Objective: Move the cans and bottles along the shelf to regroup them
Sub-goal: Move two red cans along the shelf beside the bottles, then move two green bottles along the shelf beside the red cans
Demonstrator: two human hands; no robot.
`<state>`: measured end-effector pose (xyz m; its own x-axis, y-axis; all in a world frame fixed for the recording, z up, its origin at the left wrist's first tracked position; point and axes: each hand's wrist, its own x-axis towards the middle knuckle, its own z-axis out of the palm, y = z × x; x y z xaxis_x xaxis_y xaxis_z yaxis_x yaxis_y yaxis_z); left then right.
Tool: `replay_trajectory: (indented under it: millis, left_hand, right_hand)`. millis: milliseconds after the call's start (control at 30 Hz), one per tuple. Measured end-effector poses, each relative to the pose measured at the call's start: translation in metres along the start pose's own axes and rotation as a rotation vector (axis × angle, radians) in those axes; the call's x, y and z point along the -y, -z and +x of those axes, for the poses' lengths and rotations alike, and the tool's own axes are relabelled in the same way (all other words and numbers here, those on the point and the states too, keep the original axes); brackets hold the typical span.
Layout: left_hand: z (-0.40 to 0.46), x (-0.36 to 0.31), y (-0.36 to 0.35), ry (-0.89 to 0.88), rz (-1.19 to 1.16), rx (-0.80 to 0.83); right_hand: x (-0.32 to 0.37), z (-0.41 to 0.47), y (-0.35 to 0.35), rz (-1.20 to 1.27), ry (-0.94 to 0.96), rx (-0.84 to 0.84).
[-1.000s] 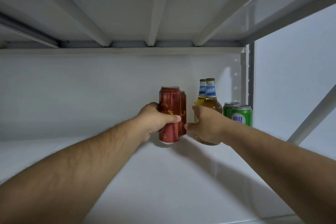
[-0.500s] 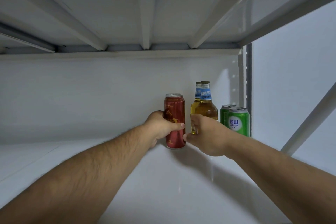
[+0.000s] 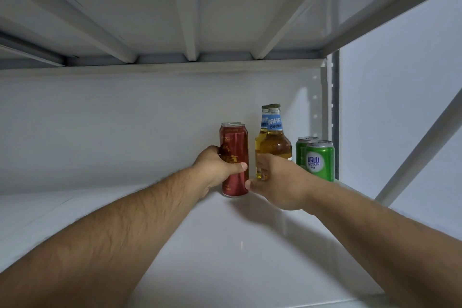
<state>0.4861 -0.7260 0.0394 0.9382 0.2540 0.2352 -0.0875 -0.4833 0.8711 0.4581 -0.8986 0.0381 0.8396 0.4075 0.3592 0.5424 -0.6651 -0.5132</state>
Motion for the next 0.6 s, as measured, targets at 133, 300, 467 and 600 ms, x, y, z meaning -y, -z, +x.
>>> replay_trajectory:
  millis: [133,300,467,600]
  left_hand:
    - [-0.008,-0.001,0.01,0.021,0.086,-0.017]
    - [-0.03,0.004,0.027,-0.067,0.437,-0.008]
    - [-0.066,0.019,0.068,-0.099,0.842,0.006]
    - [-0.103,0.03,0.117,-0.044,0.953,-0.027]
  right_hand:
    - [0.008,-0.007,0.003,-0.028,0.077,0.022]
    - [0.019,-0.01,0.0,-0.079,0.139,0.098]
    - [0.05,-0.018,-0.008,-0.211,0.17,0.124]
    - [0.095,-0.028,-0.031,-0.414,0.227,0.143]
